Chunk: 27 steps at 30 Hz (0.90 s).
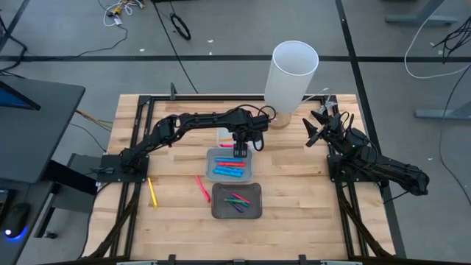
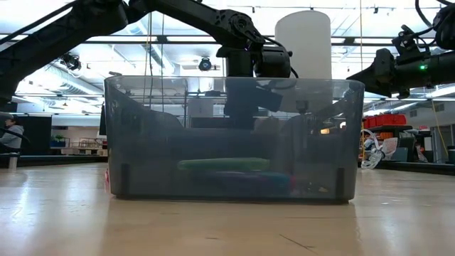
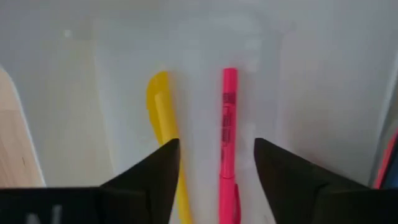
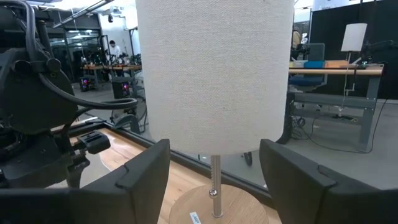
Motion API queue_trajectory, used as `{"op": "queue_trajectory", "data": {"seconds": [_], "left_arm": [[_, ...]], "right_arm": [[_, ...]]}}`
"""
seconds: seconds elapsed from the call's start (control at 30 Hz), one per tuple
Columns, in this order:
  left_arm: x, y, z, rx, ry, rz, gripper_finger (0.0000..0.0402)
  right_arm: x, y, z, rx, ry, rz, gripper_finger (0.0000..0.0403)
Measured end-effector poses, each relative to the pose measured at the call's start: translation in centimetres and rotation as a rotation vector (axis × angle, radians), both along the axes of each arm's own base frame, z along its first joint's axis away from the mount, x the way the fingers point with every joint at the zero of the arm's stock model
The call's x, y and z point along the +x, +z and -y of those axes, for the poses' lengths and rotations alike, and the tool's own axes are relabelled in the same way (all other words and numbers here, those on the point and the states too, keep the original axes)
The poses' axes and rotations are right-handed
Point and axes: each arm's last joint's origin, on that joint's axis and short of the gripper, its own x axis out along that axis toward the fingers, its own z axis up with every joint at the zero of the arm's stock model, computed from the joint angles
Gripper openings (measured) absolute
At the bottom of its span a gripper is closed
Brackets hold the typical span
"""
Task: Pick & Place Markers
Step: Put the pink marker pen into the white bin
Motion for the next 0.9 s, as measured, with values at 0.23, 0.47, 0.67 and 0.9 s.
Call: {"op": "queue_trajectory", "data": {"seconds": [0.23, 0.47, 0.67, 0.9], "left_arm": [[0.0, 0.1, 0.0, 0.001, -0.001, 0.006, 0.0265], [0.1, 0.1, 0.0, 0.001, 0.0, 0.007, 0.027], [-0.2, 2.1, -0.2, -0.004, 0.081, 0.046, 0.027], [-0.6, 5.8, 0.1, 0.003, 0.132, 0.05, 0.027]], "right_arm": [[0.0, 0.0, 0.0, 0.0, 0.0, 0.0, 0.0251], [0.0, 0.0, 0.0, 0.0, 0.0, 0.0, 0.0251], [0.0, 0.0, 0.0, 0.0, 0.0, 0.0, 0.0251], [0.0, 0.0, 0.0, 0.0, 0.0, 0.001, 0.0251]]}}
